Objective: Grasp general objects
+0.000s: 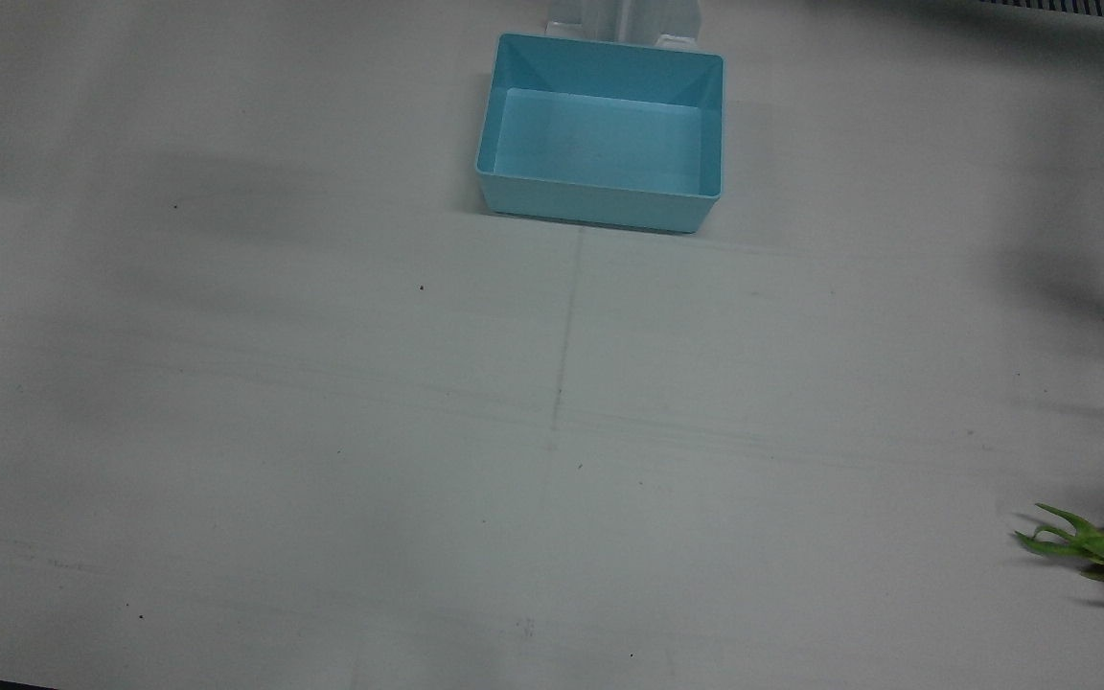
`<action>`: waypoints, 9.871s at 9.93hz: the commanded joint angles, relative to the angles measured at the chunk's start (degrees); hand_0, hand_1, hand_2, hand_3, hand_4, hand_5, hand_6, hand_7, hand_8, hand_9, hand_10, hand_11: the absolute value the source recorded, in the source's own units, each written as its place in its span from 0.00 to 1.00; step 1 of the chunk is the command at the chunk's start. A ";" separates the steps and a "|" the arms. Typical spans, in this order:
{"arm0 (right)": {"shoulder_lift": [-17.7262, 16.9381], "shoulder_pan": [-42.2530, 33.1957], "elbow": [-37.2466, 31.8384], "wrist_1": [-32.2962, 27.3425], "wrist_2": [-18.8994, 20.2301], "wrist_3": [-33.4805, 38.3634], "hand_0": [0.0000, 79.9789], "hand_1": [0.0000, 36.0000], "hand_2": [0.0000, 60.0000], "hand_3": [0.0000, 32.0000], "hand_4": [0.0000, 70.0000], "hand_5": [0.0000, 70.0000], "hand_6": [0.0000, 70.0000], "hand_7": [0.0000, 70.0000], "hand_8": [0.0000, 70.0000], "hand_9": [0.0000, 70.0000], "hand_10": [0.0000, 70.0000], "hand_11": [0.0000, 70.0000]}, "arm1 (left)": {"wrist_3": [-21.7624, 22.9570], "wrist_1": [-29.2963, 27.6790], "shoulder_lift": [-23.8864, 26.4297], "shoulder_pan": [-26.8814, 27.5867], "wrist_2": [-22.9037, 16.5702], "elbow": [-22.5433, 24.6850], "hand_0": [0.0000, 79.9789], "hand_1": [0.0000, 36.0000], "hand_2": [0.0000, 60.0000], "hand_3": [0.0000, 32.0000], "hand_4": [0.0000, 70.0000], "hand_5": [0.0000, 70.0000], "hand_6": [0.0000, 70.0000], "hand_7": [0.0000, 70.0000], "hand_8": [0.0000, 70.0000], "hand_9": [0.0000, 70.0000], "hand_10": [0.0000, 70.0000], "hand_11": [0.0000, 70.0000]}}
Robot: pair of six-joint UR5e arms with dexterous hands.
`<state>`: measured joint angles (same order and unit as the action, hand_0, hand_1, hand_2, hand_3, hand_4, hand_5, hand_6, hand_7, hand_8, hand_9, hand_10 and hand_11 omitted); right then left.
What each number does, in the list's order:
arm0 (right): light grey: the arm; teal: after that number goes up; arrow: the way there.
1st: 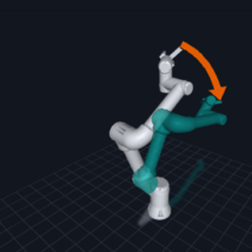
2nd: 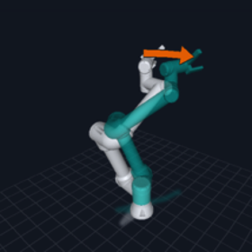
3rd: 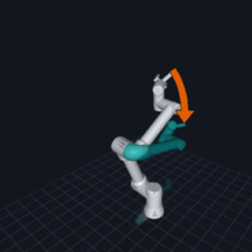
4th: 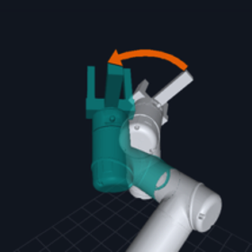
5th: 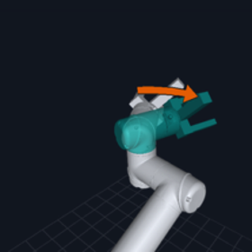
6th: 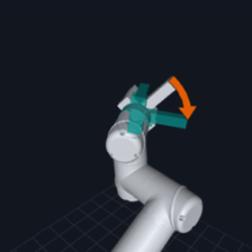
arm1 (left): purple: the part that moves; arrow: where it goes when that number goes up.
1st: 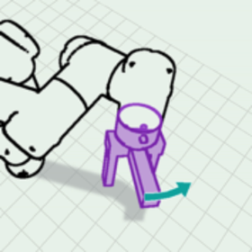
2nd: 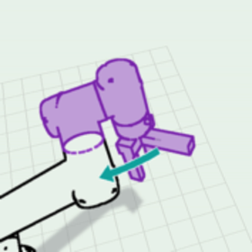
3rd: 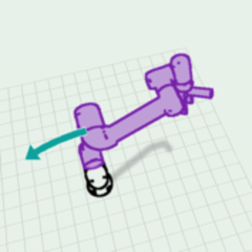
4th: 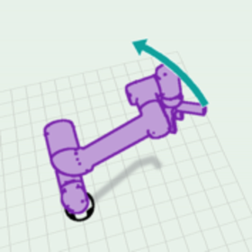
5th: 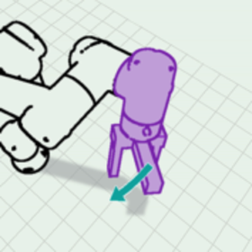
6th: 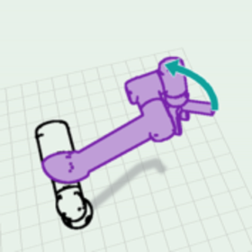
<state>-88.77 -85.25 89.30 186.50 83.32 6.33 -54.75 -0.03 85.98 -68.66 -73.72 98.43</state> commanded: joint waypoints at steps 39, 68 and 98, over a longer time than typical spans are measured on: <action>0.00 0.00 0.00 0.00 0.00 0.00 0.00 0.00 0.00 0.00 0.00 0.00 0.00 0.00 0.00 0.00 0.00 0.00 | -22.94 10.66 10.09 19.27 19.75 -12.12 0.67 0.40 0.00 0.00 0.00 0.00 0.00 0.09 0.03 0.00 0.00 0.00; 0.00 0.00 0.00 0.00 0.00 0.00 0.00 0.00 0.00 0.00 0.00 0.00 0.00 0.00 0.00 0.00 0.00 0.00 | -23.38 6.53 13.69 19.27 20.02 -19.86 0.55 0.93 1.00 0.00 1.00 0.71 0.51 1.00 0.58 0.64 0.56 0.79; -0.09 0.00 0.00 0.00 0.00 0.00 0.00 0.00 0.00 0.00 0.00 0.00 0.00 0.00 0.00 0.00 0.00 0.00 | 34.45 -2.44 21.42 17.93 -27.44 13.68 0.74 0.32 0.56 0.00 1.00 1.00 1.00 1.00 1.00 1.00 0.99 1.00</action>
<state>-88.78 -85.25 89.30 186.50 83.32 6.33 -20.87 -2.86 107.46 -55.07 -101.00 106.29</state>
